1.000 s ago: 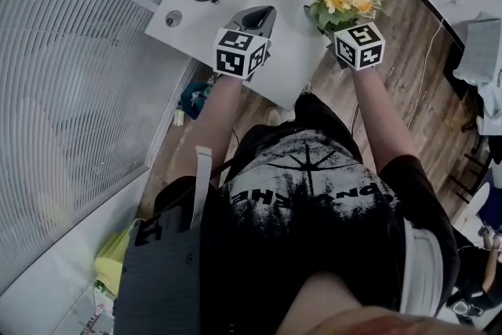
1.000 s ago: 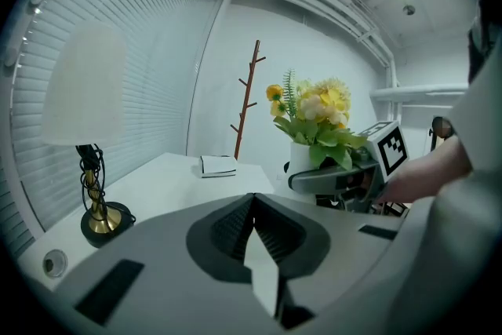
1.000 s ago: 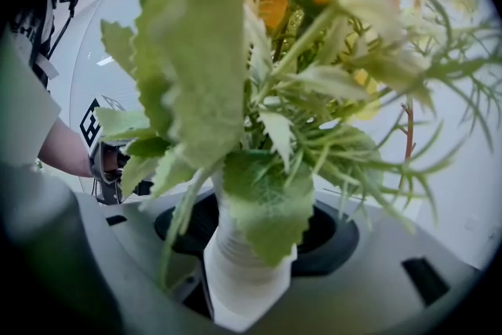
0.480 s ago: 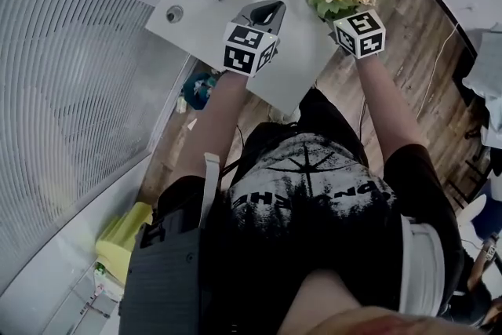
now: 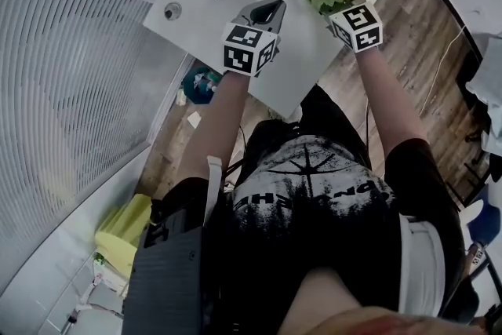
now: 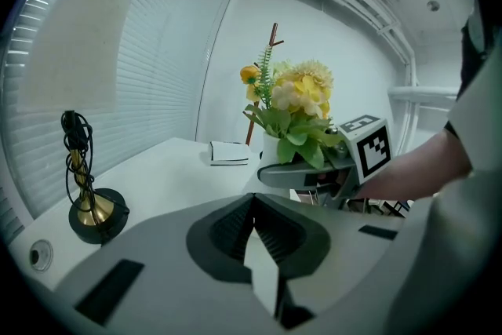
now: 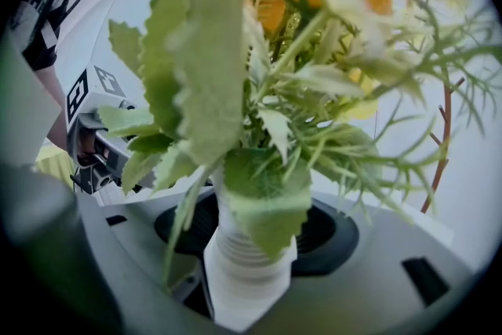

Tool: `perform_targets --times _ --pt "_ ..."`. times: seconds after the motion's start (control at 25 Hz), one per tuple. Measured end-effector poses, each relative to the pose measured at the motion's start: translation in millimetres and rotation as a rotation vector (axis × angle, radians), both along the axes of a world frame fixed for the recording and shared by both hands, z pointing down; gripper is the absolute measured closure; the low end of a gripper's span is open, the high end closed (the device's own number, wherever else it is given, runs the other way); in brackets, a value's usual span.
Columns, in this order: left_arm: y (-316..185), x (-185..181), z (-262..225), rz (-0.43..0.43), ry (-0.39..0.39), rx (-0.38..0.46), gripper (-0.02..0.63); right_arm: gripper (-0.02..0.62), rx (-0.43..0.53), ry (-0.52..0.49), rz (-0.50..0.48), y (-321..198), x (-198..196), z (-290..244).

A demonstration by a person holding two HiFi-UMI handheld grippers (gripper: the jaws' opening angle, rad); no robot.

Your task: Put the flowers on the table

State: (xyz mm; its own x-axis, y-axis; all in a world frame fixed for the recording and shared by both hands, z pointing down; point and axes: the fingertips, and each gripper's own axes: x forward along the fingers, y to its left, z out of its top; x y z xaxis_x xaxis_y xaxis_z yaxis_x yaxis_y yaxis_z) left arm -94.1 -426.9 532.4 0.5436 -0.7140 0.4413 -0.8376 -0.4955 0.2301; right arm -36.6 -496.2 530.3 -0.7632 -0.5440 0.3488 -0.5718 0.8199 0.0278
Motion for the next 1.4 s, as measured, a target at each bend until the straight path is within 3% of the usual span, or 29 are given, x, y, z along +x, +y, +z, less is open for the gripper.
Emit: perform_targets --times 0.44,1.4 --pt "0 1 13 -0.02 0.005 -0.024 0.595 0.324 0.002 -0.088 0.008 -7 -8 2" --pt "-4 4 12 -0.016 0.004 -0.026 0.594 0.299 -0.022 -0.104 0.034 -5 -4 10"
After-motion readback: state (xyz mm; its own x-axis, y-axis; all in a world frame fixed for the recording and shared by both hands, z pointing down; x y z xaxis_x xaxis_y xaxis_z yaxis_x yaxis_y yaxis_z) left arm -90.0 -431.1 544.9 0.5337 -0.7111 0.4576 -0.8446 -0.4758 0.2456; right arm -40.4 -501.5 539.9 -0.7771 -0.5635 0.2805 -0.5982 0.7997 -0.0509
